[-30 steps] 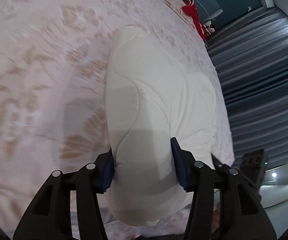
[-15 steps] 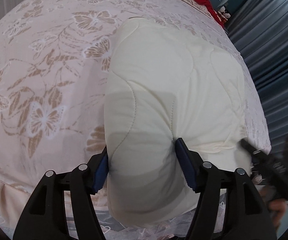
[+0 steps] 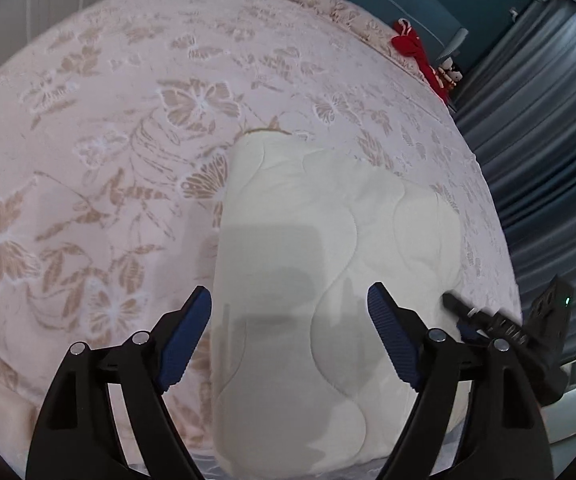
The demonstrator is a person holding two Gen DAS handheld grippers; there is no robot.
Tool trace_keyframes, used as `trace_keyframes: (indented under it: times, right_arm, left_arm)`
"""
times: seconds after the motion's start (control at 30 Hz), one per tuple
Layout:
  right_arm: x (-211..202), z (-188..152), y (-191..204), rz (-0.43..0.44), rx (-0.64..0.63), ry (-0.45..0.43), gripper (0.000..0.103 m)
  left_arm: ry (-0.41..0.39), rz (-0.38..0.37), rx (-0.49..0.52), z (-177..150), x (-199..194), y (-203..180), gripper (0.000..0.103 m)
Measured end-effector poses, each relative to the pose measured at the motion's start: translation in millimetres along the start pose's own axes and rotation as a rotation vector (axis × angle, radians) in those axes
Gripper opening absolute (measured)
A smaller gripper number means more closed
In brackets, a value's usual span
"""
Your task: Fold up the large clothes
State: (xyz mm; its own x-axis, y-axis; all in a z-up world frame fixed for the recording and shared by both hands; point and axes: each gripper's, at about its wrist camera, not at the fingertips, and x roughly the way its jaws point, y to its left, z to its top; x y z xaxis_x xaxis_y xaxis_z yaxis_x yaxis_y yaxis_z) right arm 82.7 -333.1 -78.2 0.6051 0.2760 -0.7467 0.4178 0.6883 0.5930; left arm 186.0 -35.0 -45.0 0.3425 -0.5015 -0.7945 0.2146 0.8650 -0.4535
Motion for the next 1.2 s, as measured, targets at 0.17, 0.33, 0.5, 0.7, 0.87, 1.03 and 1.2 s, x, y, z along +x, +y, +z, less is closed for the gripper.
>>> trace_keyframes:
  times: [0.17, 0.33, 0.5, 0.7, 0.87, 1.03, 1.2]
  right_arm:
    - [-31.4, 9.0, 29.2, -0.056, -0.162, -0.12, 0.006]
    - [-15.2, 16.5, 12.6, -0.194, -0.167, -0.099, 0.006]
    - [10.0, 8.5, -0.4, -0.279, -0.19, -0.066, 0.006]
    - [28.0, 6.9, -14.2, -0.305, -0.175, -0.042, 0.007]
    - [37.7, 4.1, -21.2, -0.308, -0.166, -0.028, 0.008]
    - [48.5, 3.5, -26.2, -0.308, -0.166, -0.019, 0.008]
    - [55.7, 3.2, -30.2, -0.299, -0.165, -0.015, 0.009]
  left_arm:
    - [0.004, 0.013, 0.024, 4.6, 9.8, -13.9, 0.078]
    - [0.033, 0.111, 0.117, 1.0, 38.0, -33.4, 0.076]
    - [0.046, 0.155, 0.14, -6.6, 56.1, -36.3, 0.078]
    - [0.05, 0.184, 0.166, -8.1, 66.3, -38.5, 0.079]
    - [0.055, 0.206, 0.171, -10.2, 75.6, -39.0, 0.083]
    - [0.063, 0.221, 0.163, -12.8, 87.8, -35.6, 0.087]
    - [0.061, 0.235, 0.162, -16.2, 97.9, -33.1, 0.09]
